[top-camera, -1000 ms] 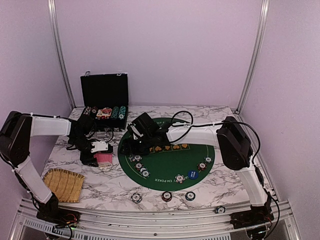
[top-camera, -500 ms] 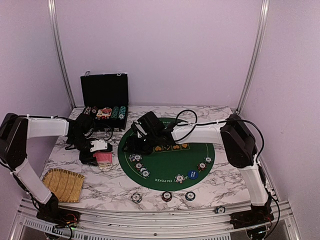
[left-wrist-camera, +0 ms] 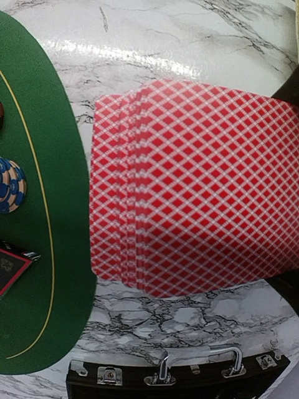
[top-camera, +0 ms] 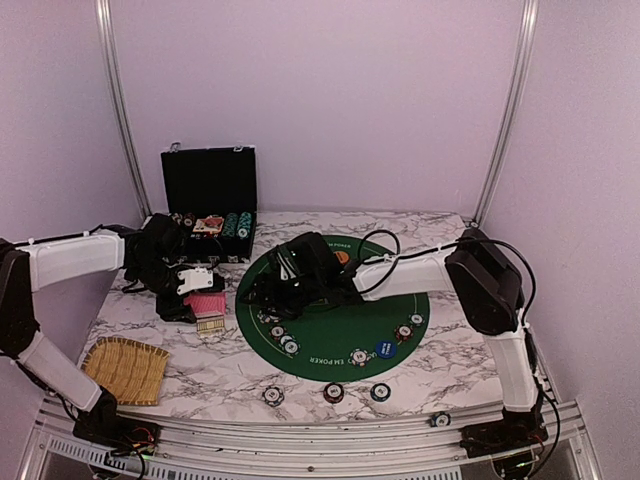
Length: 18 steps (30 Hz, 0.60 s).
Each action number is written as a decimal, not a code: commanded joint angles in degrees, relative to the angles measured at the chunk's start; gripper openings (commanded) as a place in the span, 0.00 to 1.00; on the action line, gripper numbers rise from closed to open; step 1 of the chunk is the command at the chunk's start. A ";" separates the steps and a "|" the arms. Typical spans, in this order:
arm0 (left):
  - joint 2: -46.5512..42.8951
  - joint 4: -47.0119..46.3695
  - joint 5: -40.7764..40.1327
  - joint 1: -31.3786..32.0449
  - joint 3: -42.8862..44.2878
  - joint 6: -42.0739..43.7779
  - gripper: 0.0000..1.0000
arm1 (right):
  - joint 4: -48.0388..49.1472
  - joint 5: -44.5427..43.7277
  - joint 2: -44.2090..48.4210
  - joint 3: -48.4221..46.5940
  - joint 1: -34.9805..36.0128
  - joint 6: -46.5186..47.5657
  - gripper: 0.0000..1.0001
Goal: Distribute texas hold em gaming equipment
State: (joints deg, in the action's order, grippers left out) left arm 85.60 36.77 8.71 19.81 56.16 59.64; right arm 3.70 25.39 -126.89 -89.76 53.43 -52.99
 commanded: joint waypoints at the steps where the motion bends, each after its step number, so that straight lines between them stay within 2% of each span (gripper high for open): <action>1: -3.05 3.48 3.49 2.00 2.25 -3.36 0.19 | 12.24 5.46 1.56 0.97 -0.34 -7.16 0.77; 8: -4.04 4.22 2.60 5.81 3.46 -5.95 0.17 | 19.62 8.58 0.34 2.67 -0.13 -12.08 0.78; 18: -3.50 4.25 1.67 8.09 5.49 -8.21 0.16 | 23.01 10.54 -2.10 2.43 0.37 -15.26 0.74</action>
State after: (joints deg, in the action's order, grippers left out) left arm 83.20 39.55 10.04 27.49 59.55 52.90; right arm 23.18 34.41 -127.63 -87.05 53.49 -66.37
